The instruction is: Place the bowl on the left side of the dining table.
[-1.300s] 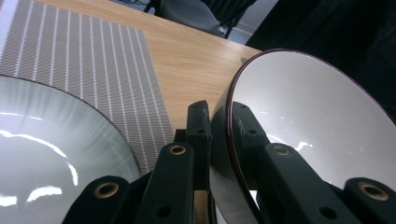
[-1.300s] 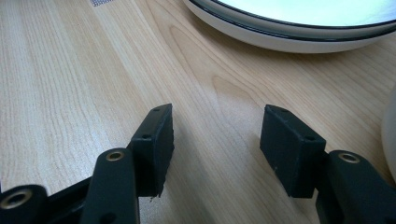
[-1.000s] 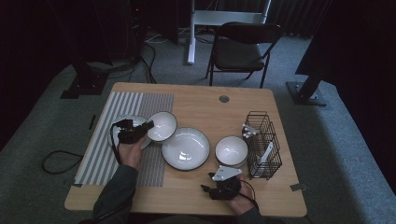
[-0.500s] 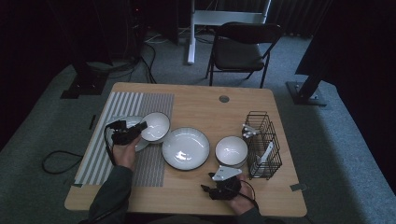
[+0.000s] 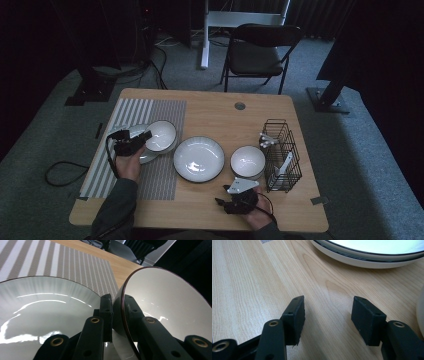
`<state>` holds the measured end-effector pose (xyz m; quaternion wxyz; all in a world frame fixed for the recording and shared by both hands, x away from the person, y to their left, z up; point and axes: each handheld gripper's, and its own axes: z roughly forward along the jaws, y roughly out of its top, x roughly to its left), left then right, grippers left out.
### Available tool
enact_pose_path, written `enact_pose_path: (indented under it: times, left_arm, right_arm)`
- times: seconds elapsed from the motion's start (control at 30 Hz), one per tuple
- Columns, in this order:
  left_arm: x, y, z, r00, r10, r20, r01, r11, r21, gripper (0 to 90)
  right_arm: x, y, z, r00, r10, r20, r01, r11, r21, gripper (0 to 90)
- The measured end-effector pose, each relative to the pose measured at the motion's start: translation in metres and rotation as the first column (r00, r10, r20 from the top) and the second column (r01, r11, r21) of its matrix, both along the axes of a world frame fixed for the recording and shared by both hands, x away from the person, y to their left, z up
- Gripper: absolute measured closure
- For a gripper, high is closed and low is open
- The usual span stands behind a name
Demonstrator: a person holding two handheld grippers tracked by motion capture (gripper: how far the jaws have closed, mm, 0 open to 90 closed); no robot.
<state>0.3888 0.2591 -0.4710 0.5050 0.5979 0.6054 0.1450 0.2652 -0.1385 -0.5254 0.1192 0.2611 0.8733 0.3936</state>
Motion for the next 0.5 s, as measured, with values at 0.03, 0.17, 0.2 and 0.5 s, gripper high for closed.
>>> enact_pose_path:
  times: [0.03, 0.17, 0.2, 0.5]
  left_arm:
    - [0.000, 0.001, 0.000, 1.0000, 0.002, -0.001, -0.002, 1.0000, 0.004, 80.7]
    - [-0.001, 0.007, -0.001, 0.9999, 0.016, -0.003, -0.016, 0.9998, 0.007, 80.7]
    - [-0.001, 0.008, -0.001, 0.9998, 0.020, -0.003, -0.020, 0.9998, 0.006, 80.7]
    - [-0.003, 0.020, -0.004, 0.9982, 0.060, -0.003, -0.060, 0.9980, 0.017, 80.7]
  right_arm:
    - [0.000, 0.000, 0.000, 1.0000, 0.000, 0.000, 0.000, 1.000, 0.000, 43.6]
    - [0.000, 0.000, 0.000, 1.0000, 0.000, 0.000, 0.000, 1.000, 0.000, 43.6]
    - [0.000, 0.000, 0.000, 1.0000, 0.001, 0.000, -0.001, 1.000, 0.000, 43.6]
    - [0.000, 0.000, 0.000, 1.0000, 0.001, 0.000, -0.001, 1.000, 0.000, 43.6]
